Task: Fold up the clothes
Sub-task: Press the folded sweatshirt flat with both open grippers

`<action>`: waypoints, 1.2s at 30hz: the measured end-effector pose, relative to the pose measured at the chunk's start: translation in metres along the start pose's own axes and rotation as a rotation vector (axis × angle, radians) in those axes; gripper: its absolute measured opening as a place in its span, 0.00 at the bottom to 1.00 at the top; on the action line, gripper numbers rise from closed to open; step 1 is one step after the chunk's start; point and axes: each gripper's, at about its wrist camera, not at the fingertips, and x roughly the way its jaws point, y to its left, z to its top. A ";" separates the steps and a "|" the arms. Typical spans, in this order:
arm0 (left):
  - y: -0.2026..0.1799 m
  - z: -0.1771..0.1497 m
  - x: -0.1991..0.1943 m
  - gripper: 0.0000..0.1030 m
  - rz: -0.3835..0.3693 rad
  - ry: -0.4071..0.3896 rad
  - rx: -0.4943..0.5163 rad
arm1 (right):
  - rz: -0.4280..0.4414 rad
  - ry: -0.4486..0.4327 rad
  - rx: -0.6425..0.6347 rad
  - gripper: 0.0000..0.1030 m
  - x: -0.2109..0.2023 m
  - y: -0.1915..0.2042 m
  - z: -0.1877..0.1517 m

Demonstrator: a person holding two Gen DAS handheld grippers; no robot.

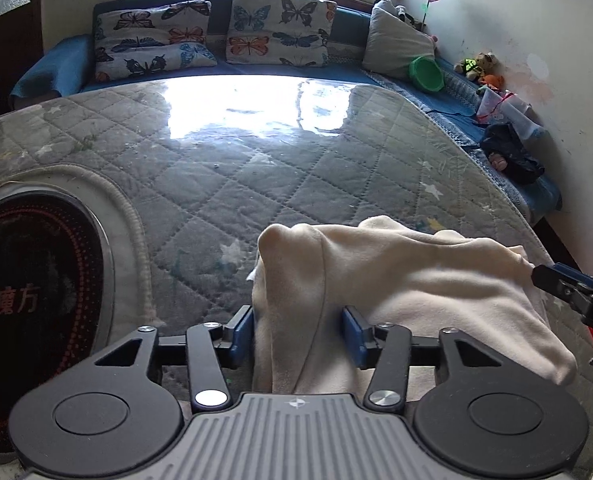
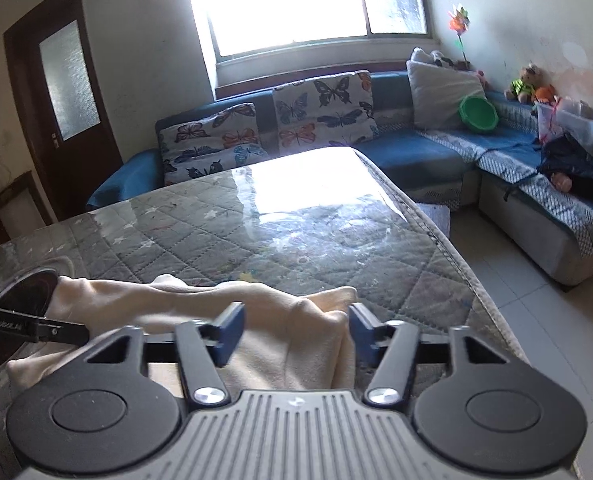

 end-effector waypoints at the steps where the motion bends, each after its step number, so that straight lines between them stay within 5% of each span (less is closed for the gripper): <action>1: 0.000 0.000 0.000 0.52 0.004 0.000 0.001 | 0.001 -0.003 -0.012 0.76 -0.001 0.003 0.000; 2: 0.000 0.000 0.000 0.55 0.008 -0.001 0.000 | 0.001 -0.007 -0.024 0.83 -0.003 0.007 0.001; 14: 0.004 0.003 -0.002 0.67 0.064 -0.020 -0.025 | 0.030 0.014 -0.228 0.98 -0.008 0.058 -0.026; 25: 0.014 0.019 0.008 0.71 0.106 -0.014 -0.049 | 0.052 0.076 -0.249 1.00 0.002 0.065 -0.044; 36: 0.009 0.035 -0.003 0.71 0.072 -0.058 -0.031 | 0.121 0.056 -0.218 1.00 0.004 0.064 -0.004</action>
